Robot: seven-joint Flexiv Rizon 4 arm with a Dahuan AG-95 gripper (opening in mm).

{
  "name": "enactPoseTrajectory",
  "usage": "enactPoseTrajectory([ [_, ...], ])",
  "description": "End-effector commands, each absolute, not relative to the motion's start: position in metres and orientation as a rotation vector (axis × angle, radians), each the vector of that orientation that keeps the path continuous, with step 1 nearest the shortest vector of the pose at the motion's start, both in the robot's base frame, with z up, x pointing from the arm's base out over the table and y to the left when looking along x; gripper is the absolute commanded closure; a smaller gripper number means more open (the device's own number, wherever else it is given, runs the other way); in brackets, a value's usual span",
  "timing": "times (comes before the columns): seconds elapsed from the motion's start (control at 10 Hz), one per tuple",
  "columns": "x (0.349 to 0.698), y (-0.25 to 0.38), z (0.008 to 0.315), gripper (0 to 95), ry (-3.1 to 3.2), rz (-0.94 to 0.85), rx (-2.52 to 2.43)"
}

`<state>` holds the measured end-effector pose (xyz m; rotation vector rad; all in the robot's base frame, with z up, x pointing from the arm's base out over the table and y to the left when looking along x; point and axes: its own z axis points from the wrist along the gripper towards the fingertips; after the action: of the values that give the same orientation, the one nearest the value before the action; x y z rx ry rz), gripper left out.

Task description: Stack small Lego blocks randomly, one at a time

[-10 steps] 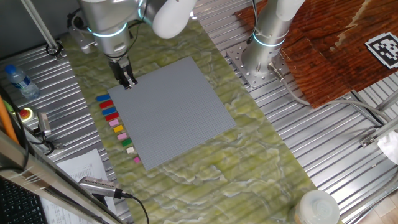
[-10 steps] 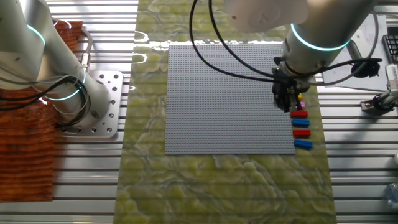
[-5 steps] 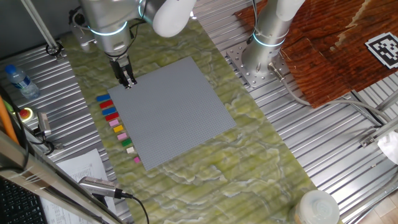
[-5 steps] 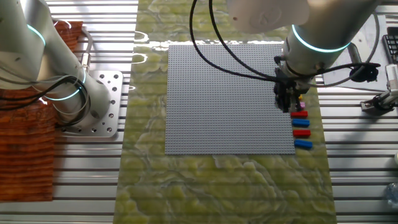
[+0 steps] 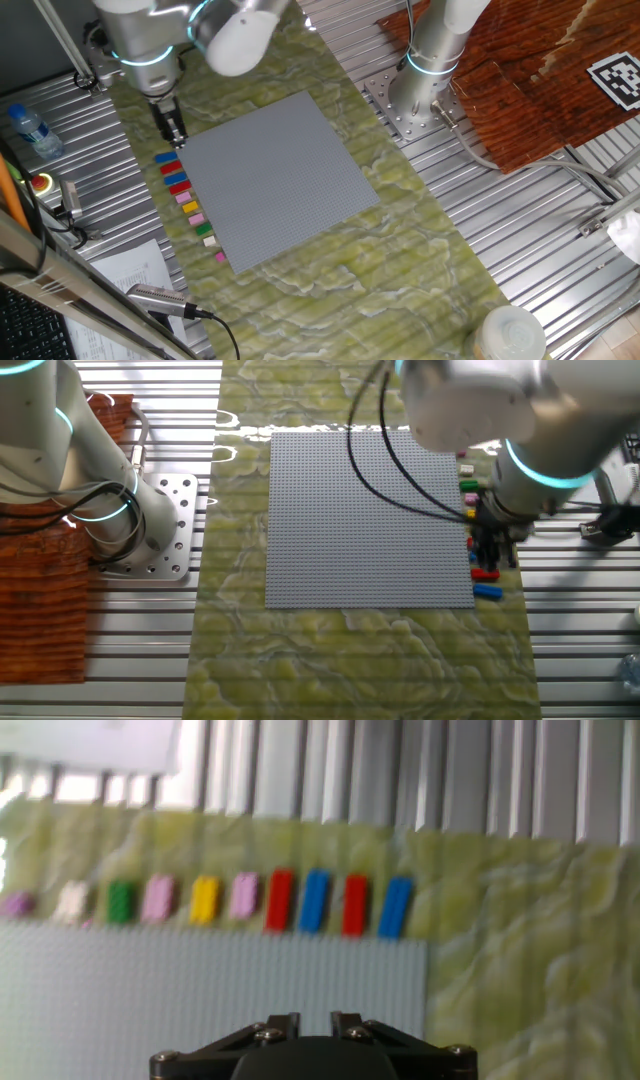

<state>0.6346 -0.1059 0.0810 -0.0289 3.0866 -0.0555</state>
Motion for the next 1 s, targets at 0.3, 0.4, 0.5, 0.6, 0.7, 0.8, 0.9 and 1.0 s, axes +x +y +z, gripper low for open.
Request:
enactPoseTrajectory([
  [0.3, 0.655, -0.123, 0.068, 76.0, 3.079, -0.056, 0.000],
  [0.4, 0.658, -0.123, 0.064, 76.0, 3.074, -0.055, 0.002],
  [0.5, 0.660, -0.124, 0.063, 76.0, 3.075, -0.056, 0.001],
  [0.6, 0.662, -0.126, 0.057, 76.0, 3.074, -0.055, 0.008],
  [0.7, 0.662, -0.126, 0.056, 57.0, 3.075, -0.050, 0.009],
  [0.8, 0.662, -0.127, 0.057, 57.0, 3.075, -0.050, 0.009],
  [0.9, 0.662, -0.127, 0.057, 57.0, 3.074, -0.046, 0.013],
  [1.0, 0.662, -0.127, 0.056, 57.0, 3.076, -0.046, 0.014],
])
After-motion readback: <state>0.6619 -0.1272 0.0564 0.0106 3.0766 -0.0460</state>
